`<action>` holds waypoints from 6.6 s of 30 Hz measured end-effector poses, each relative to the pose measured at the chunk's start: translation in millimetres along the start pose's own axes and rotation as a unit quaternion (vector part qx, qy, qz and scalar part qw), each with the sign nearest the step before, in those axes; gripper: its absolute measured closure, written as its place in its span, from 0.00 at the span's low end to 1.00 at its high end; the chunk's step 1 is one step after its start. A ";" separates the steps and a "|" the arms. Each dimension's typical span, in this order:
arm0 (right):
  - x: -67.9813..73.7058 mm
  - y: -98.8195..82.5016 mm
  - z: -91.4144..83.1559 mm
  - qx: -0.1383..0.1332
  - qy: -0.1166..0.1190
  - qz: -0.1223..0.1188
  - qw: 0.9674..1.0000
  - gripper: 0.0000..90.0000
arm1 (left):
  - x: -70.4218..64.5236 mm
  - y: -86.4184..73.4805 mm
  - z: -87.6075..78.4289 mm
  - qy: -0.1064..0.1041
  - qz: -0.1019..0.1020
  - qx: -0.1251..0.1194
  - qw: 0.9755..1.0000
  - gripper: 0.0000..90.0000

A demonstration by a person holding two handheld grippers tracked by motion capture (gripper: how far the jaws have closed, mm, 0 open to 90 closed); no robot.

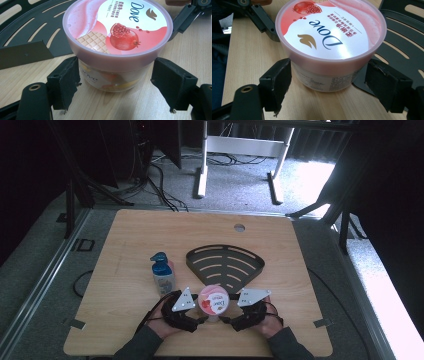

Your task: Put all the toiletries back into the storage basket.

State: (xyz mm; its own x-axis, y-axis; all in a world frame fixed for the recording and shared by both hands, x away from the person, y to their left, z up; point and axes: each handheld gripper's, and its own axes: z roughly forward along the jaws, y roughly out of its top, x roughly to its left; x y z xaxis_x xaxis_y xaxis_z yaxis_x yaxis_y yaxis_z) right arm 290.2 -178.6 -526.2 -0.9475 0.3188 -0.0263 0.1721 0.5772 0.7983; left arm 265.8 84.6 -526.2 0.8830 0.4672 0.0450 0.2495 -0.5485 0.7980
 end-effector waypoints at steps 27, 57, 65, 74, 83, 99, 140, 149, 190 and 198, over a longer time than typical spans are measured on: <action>-24.9 1.8 -17.2 0.008 -0.009 0.003 1.000 0.23 | 7.4 28.0 17.0 0.007 0.005 0.004 1.000 0.26; -51.4 3.8 -28.9 0.002 -0.012 0.018 1.000 0.21 | 18.2 52.2 31.4 0.014 -0.001 0.001 1.000 0.25; -57.3 3.0 -29.9 0.000 -0.010 0.024 1.000 0.21 | 20.9 57.0 33.9 0.017 0.002 0.004 1.000 0.26; -64.3 5.8 -30.1 0.009 -0.010 0.020 1.000 0.21 | 24.5 59.6 37.7 0.021 0.002 0.003 1.000 0.26; -72.9 7.9 -30.2 0.018 -0.008 0.022 1.000 0.21 | 27.4 64.8 41.7 0.029 0.006 0.004 1.000 0.26; -85.7 9.2 -29.8 0.028 -0.009 0.024 0.999 0.21 | 34.5 68.1 50.2 0.035 0.008 -0.001 0.999 0.26; -117.8 3.8 -23.3 0.060 -0.016 0.033 0.997 0.21 | 51.8 72.5 82.0 0.043 -0.005 0.001 0.999 0.26; -124.7 2.6 -25.3 0.065 -0.023 0.037 0.997 0.21 | 55.2 78.6 89.4 0.045 -0.003 0.004 0.999 0.26; -158.4 -10.4 -34.7 0.076 -0.069 0.084 0.991 0.21 | 65.8 99.2 136.0 0.067 -0.039 -0.004 0.997 0.26; -161.3 -11.3 -31.0 0.104 -0.081 0.081 0.988 0.21 | 68.5 97.8 146.0 0.061 -0.050 0.006 0.997 0.26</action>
State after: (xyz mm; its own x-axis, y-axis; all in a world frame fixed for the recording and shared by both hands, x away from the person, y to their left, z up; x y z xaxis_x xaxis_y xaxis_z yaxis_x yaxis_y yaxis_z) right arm 432.8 -259.8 -512.4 -0.8498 0.5267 -0.0171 0.3861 0.6444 0.6601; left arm 408.7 -38.3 -532.8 0.7980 0.6014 0.0387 0.3401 -0.5024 0.7950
